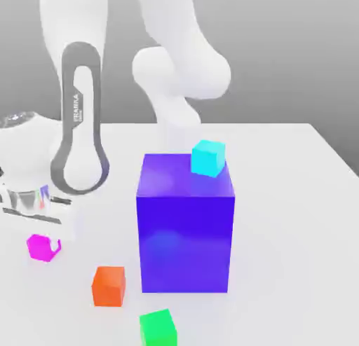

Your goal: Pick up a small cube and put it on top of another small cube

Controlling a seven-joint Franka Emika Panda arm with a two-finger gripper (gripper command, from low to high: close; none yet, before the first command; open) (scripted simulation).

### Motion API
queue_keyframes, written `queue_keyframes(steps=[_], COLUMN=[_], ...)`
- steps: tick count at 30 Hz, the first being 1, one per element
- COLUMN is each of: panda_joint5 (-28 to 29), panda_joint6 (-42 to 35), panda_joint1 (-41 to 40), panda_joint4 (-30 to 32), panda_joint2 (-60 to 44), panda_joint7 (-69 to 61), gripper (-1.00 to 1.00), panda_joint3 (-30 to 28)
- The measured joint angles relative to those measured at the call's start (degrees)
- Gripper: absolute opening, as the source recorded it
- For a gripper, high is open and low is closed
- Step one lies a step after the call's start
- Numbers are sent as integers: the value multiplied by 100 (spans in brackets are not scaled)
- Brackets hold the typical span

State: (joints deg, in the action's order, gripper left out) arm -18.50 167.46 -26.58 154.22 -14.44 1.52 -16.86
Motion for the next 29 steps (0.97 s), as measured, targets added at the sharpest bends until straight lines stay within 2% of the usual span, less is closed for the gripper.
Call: queue_keyframes(steps=[3,5,19,23,24,29], panda_joint5=[842,1095,1682,1620,1594,1594], panda_joint6=[-436,-651,-1867,-1359,-1174,-1174], panda_joint1=[248,469,2518,2643,2632,2632], panda_joint4=[155,52,-1391,-1528,-1543,-1543], panda_joint2=[630,758,590,-55,-255,-255], panda_joint7=[633,1012,3450,3548,3534,3534], gripper=[-100,-100,-100,-100,100,100], panda_joint3=[-433,-365,1155,1310,1334,1334])
